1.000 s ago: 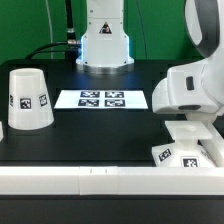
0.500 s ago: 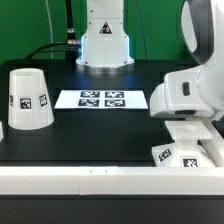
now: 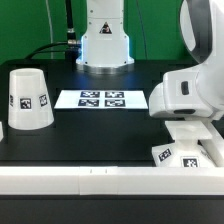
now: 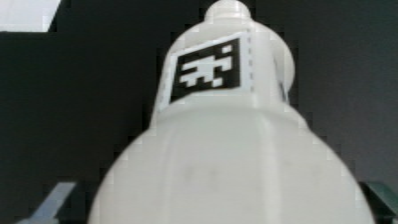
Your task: Assemble lamp
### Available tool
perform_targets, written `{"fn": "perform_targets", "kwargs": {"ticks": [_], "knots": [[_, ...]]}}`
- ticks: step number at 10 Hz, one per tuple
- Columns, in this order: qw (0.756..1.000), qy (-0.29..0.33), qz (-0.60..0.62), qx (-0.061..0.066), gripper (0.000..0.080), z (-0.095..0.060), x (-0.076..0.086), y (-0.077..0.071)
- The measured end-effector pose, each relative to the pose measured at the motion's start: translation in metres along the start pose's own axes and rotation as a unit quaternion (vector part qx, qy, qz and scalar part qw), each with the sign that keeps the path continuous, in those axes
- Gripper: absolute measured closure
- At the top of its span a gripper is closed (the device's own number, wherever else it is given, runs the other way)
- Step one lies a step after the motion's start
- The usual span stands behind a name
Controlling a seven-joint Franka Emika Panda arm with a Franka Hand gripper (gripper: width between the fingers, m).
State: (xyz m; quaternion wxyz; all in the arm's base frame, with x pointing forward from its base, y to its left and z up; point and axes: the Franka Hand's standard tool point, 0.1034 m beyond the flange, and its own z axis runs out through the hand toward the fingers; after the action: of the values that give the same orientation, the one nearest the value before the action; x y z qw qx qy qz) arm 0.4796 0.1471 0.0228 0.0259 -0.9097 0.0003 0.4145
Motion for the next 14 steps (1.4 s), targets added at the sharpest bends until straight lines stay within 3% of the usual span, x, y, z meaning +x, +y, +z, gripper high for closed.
{"fn": "perform_targets", "kwargs": {"ticks": [2, 4, 6, 8, 12, 14], "knots": [[1.000, -0.003, -0.013, 0.006, 0.0223, -0.045, -0.027, 0.011], [1.000, 0.004, -0.025, 0.009, 0.0223, -0.074, -0.037, 0.015], [0.999, 0.019, -0.026, 0.011, 0.0223, -0.076, -0.031, 0.014], [0.996, 0.078, -0.038, 0.015, 0.0223, -0.088, -0.021, 0.014], [0.974, 0.217, -0.060, 0.021, 0.0223, -0.152, -0.028, 0.021], [0.956, 0.288, -0.055, 0.021, 0.0223, -0.148, -0.023, 0.023]]}}
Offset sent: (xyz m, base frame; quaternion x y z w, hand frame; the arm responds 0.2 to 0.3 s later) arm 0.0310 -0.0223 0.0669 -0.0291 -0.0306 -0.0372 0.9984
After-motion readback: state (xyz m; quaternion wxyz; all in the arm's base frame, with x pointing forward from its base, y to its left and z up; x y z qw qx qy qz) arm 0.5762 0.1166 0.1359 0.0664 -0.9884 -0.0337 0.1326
